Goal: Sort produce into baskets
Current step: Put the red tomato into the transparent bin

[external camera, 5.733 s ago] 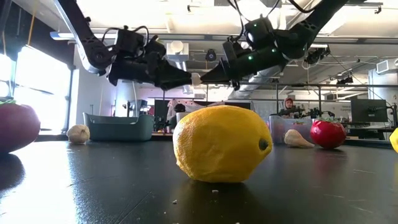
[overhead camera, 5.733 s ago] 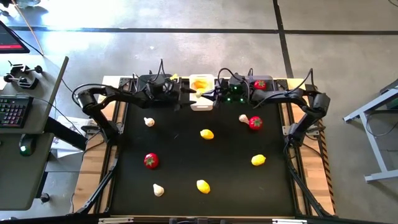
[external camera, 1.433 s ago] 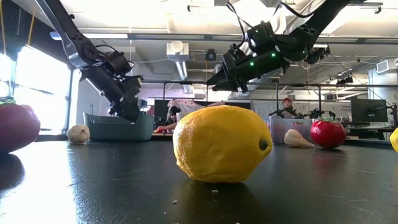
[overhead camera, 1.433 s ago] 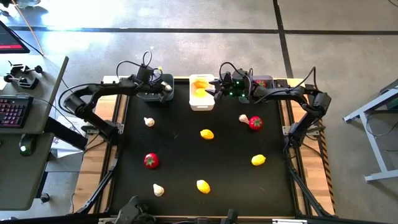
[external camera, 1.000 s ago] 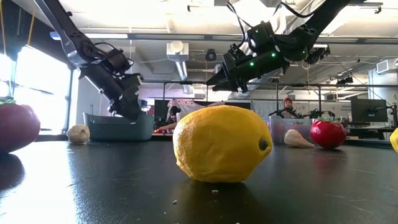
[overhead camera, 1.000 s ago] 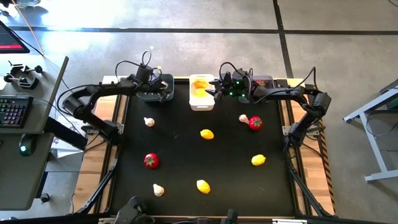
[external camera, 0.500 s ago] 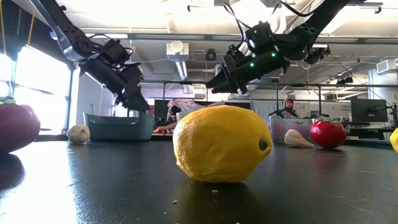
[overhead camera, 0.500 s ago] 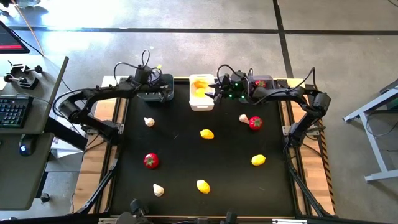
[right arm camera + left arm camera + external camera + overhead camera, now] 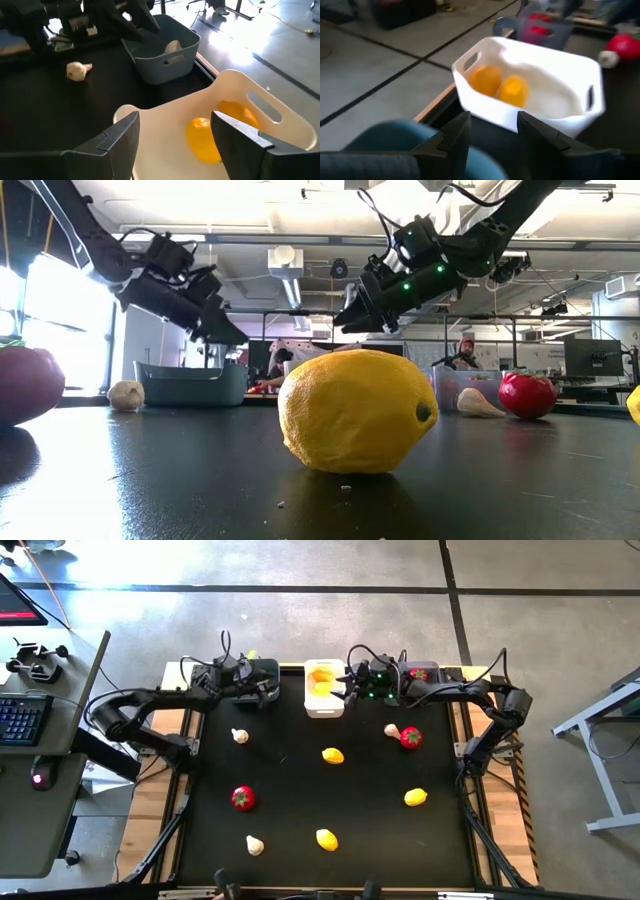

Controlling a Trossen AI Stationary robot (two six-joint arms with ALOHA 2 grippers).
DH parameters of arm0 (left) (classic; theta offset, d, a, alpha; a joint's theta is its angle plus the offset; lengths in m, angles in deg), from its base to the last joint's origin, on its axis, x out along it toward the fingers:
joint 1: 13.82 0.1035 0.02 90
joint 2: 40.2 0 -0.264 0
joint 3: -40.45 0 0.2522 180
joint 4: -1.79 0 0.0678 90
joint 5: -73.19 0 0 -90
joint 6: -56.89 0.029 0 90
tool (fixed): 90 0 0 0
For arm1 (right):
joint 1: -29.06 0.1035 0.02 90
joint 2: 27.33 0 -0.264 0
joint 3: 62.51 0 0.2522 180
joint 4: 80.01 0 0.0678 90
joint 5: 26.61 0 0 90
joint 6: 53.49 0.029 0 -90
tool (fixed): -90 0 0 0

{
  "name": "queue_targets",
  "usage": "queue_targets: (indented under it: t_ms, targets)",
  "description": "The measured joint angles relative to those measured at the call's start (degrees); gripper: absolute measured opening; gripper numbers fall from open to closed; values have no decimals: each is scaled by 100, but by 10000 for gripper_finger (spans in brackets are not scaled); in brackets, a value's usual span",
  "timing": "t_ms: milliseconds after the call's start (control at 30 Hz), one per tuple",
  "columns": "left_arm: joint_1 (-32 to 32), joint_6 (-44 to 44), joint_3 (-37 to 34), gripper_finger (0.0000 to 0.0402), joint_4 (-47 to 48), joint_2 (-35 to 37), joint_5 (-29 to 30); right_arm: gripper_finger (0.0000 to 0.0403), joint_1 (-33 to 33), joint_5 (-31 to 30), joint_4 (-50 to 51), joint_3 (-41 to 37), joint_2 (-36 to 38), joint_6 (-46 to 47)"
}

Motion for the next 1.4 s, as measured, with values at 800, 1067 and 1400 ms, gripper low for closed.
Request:
queue_targets:
  t_ms: [800, 1067, 1400]
  targets:
    - [-1031, 446, -2, 14, -176, 82, -1369, 237, 1488, -1300, 4745, 358, 1047, 2079]
    - [-1195, 410, -2, 10, -181, 82, -1579, 237, 1923, -2128, 8339, 1355, 1175, 3369]
    - [-1209, 402, -2, 9, -223, 80, -1559, 140, 1969, -2300, 9763, 1474, 1169, 2895]
